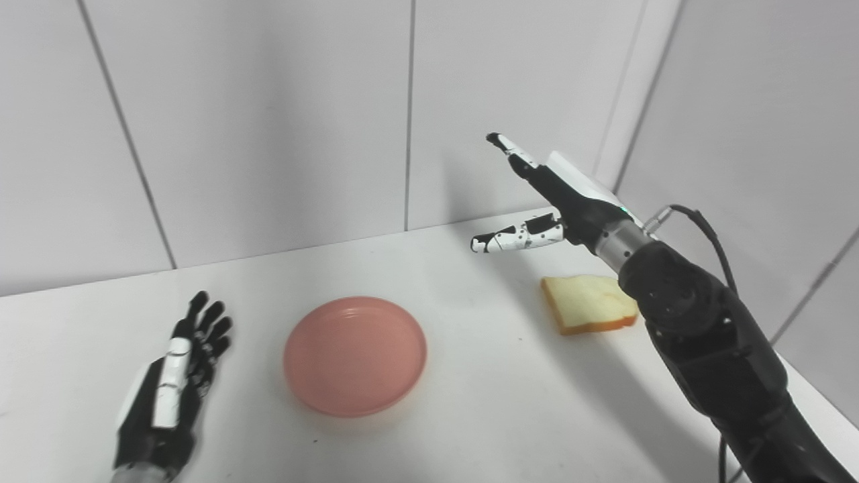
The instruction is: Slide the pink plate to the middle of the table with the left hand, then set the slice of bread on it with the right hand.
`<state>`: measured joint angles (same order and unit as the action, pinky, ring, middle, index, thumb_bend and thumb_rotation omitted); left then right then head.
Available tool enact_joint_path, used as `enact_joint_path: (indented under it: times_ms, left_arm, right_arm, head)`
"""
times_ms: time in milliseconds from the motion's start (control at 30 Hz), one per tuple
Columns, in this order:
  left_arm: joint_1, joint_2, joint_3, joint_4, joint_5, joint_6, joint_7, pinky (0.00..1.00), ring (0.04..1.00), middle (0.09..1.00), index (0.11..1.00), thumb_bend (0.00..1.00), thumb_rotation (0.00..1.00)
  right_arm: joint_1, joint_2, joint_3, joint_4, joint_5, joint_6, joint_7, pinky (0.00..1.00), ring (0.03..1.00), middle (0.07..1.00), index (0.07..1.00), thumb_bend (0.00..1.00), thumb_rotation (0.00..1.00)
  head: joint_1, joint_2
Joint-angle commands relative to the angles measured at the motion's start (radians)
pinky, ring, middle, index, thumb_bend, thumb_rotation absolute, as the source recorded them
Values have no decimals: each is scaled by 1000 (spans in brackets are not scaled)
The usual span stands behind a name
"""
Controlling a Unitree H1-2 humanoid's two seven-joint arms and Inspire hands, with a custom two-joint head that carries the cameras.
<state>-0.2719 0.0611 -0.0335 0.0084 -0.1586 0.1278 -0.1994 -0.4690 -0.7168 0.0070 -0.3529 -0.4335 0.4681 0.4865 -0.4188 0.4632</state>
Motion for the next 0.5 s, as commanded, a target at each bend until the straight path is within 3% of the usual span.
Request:
enact_joint_path:
  times_ms: [0, 167, 467]
  left_arm:
    - [-30, 16, 9, -16, -11, -43, -13, 972, 962, 965, 969, 689, 1000]
    - [-31, 33, 8, -15, -4, -44, -19, 946, 955, 957, 965, 675, 1000]
    - [-32, 48, 16, -13, -16, -38, -29, 944, 953, 953, 968, 666, 1000]
  right_arm:
    - [-38, -51, -42, 0, -43, 2, 57, 917, 974, 984, 997, 1000, 346]
    - [-43, -89, -75, 18, -115, 2, 211, 899, 966, 978, 987, 1000, 274]
    - [-42, -163, -53, 65, -200, 1, 335, 844, 937, 964, 983, 1000, 307]
  head:
    - [-6, 1]
    - [-29, 2]
    - [-52, 8]
